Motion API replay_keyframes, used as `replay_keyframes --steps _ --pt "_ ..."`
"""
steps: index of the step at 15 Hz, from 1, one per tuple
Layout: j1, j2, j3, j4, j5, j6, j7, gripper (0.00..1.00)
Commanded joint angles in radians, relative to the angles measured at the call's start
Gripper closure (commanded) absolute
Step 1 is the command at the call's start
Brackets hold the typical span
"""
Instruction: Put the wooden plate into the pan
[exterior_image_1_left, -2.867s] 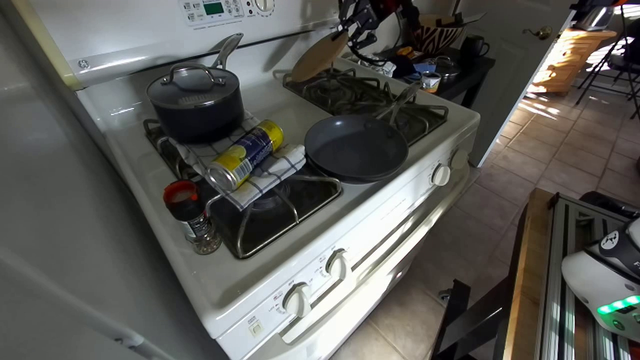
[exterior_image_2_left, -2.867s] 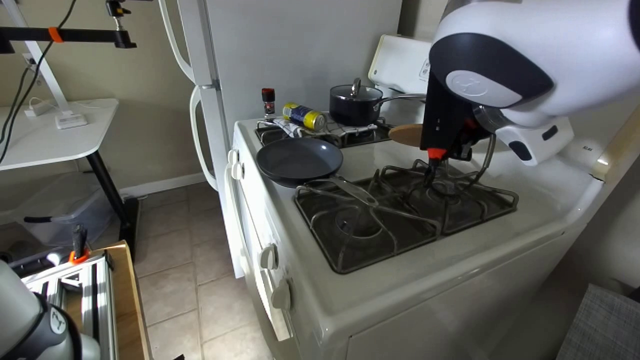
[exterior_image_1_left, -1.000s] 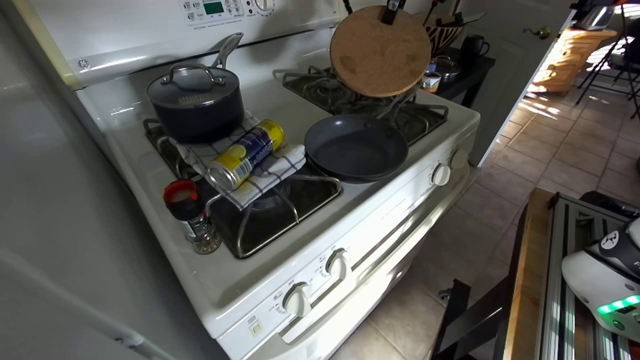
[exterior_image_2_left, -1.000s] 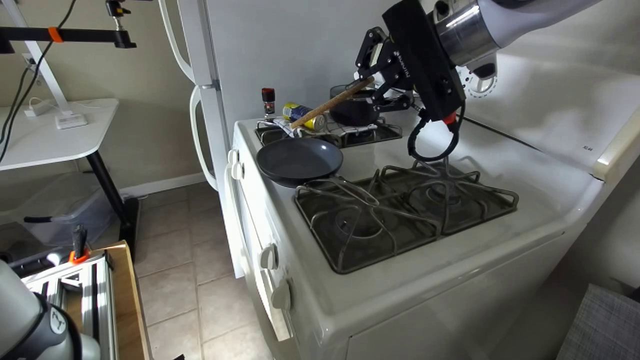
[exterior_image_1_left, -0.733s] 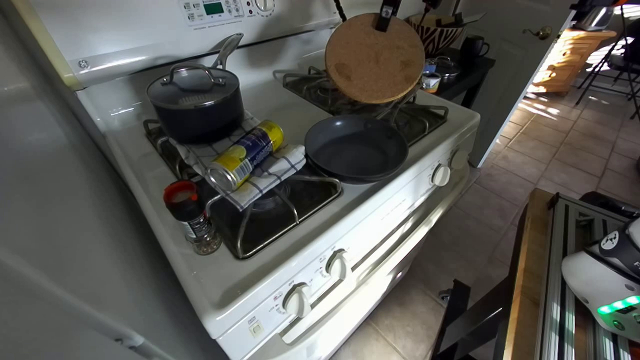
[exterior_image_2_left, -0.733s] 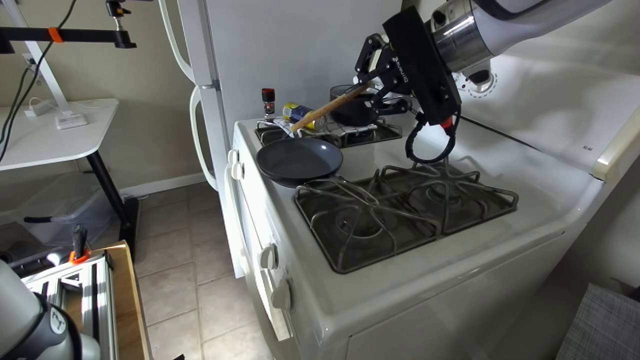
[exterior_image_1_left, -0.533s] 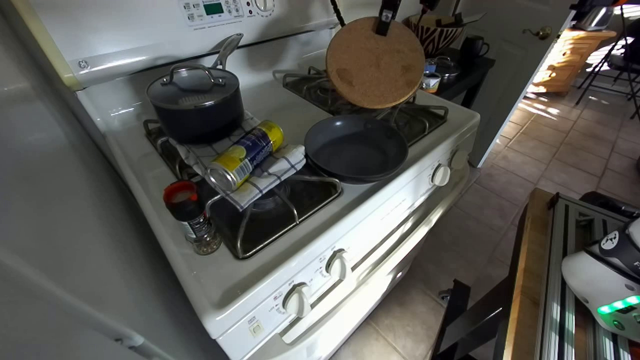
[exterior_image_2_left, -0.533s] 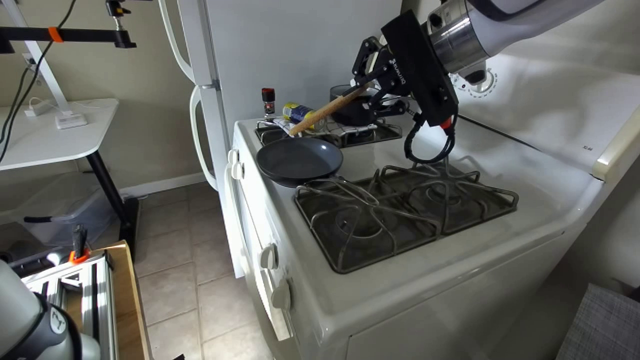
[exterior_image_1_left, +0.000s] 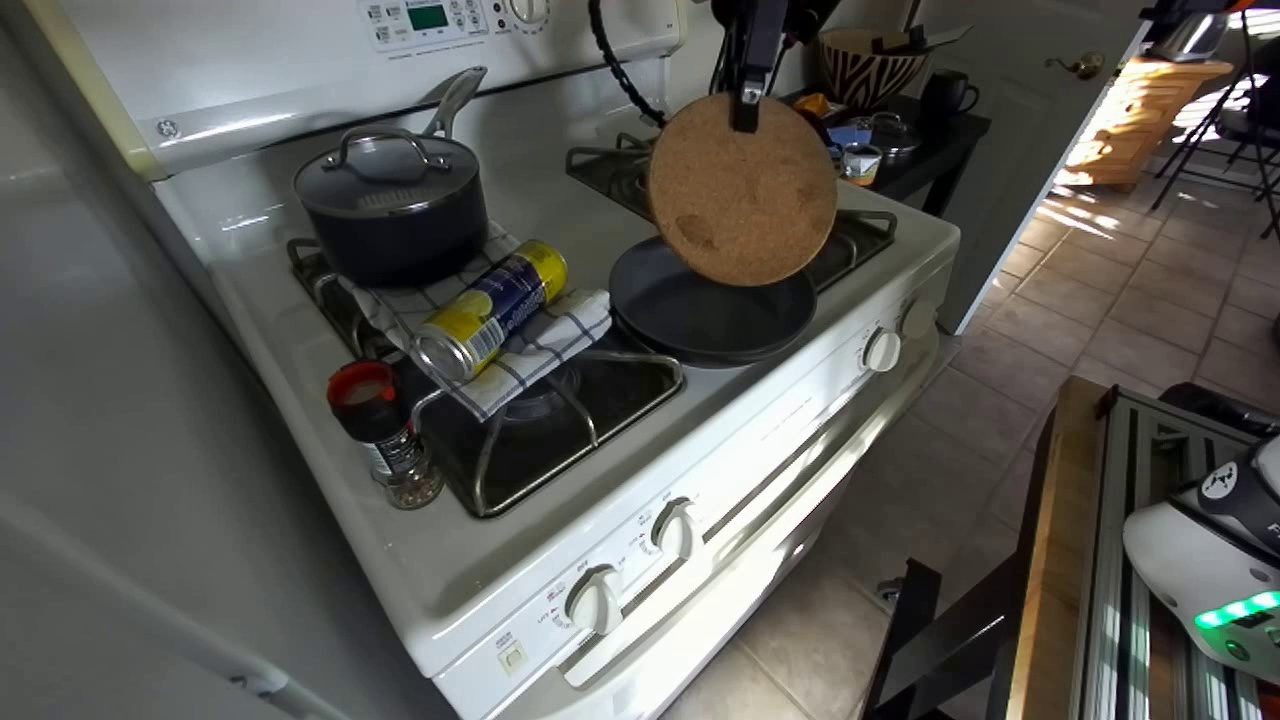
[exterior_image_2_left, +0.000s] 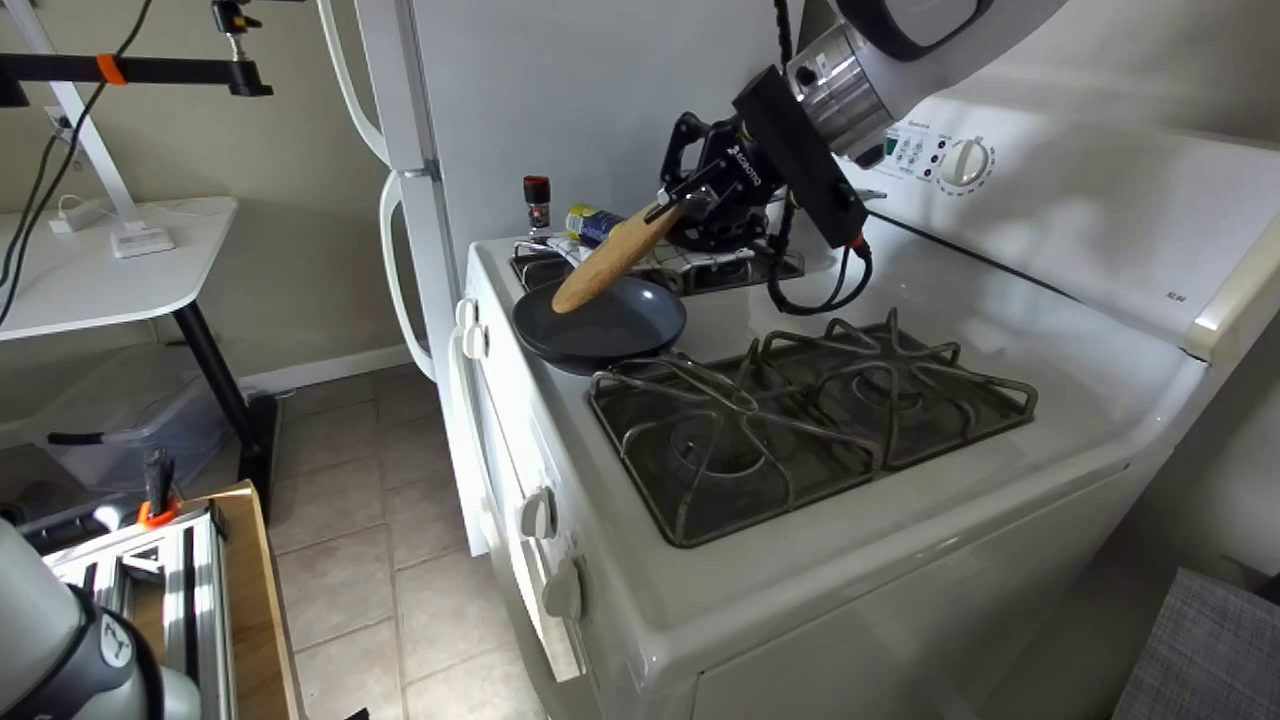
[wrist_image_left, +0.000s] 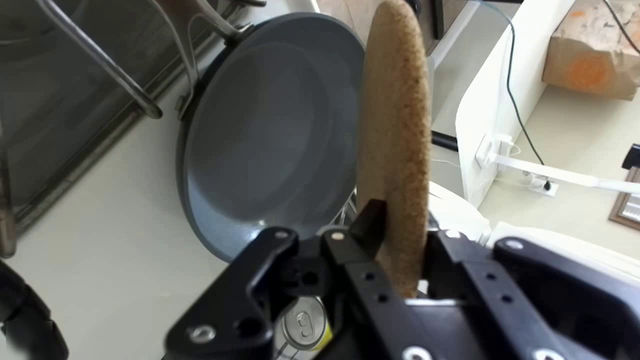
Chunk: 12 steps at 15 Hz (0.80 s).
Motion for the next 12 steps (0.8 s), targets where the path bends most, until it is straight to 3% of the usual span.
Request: replay_keyframes --steps 1,12 --pt "0.019 0.036 0.034 0.038 -0.033 0.019 -0.033 0.97" --pt "0.048 0.059 0.065 0.025 -0.063 0.059 -0.010 0.97"
